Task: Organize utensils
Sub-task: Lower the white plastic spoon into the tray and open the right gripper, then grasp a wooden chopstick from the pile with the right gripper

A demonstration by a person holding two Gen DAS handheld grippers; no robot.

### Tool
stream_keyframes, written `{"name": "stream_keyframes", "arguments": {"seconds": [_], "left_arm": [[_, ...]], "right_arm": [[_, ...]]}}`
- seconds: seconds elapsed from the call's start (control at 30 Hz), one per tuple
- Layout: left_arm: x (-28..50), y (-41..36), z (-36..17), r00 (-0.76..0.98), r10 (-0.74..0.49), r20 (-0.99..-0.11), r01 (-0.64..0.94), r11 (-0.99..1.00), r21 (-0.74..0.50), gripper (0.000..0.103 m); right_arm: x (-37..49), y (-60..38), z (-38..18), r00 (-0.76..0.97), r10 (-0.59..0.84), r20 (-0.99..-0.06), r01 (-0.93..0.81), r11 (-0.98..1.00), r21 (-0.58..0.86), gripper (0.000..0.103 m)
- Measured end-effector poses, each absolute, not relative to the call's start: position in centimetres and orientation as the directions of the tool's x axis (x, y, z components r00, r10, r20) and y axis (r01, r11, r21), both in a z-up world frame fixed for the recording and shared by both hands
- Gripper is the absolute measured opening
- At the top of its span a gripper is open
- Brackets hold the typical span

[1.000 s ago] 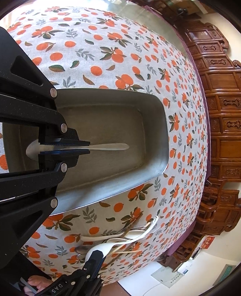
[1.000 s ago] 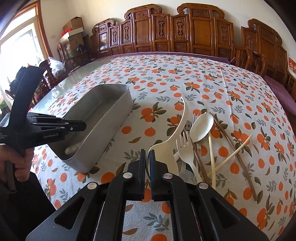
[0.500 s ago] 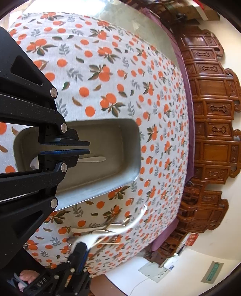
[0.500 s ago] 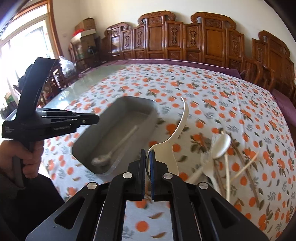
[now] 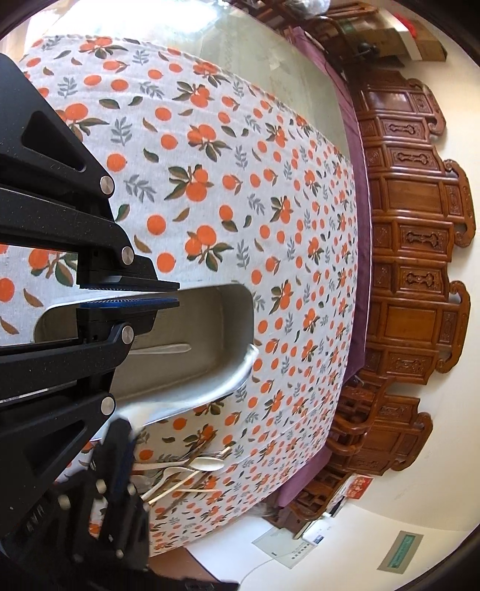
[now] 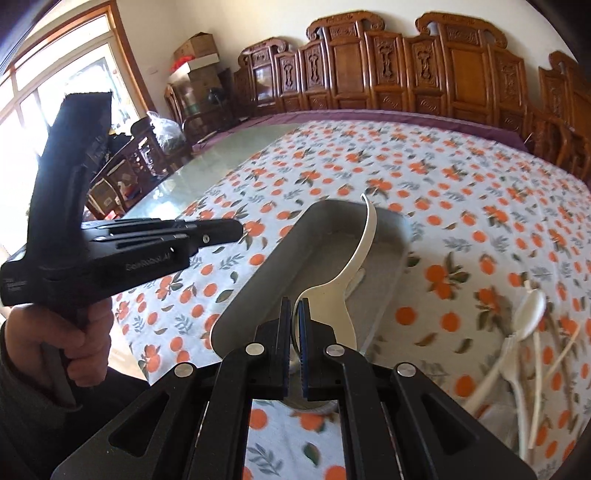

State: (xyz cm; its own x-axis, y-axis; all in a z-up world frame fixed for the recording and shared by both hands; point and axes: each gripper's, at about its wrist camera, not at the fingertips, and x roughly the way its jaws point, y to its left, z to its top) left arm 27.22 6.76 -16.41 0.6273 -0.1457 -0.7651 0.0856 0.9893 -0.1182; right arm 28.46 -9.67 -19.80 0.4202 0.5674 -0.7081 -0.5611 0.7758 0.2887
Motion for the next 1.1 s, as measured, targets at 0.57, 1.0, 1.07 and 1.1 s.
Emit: {"name": "stream_keyframes", "arguments": {"seconds": [0.57, 1.0, 1.07, 1.1], "left_arm": [[27.0, 6.5, -16.2, 0.631, -0.150, -0.761, 0.092, 0.989, -0.119, 0.002], [26.3, 1.7, -15.5, 0.638, -0.222, -0.738, 0.185, 0.974, -0.133, 0.054], [26.2, 0.7, -15.5, 0.638, -0.228, -0.735, 0.198, 0.972, -0.130, 0.061], [26.2, 0.4, -15.6, 0.636, -0.231, -0.736, 0.202, 0.971, -0.131, 0.064]], "right_arm": [[29.3, -9.7, -20.8, 0.410, 0.566, -0.715, -0.541, 0.782, 0.309, 0.010], [29.5, -22.9, -17.5, 0.593, 0.393, -0.702, -0.395, 0.902, 0.172, 0.010], [29.5, -25.2, -17.8, 0.609, 0.367, -0.703, -0.357, 0.918, 0.170, 0.010], [29.6, -26.2, -18.1, 0.615, 0.353, -0.706, -0.337, 0.926, 0.169, 0.010]]}}
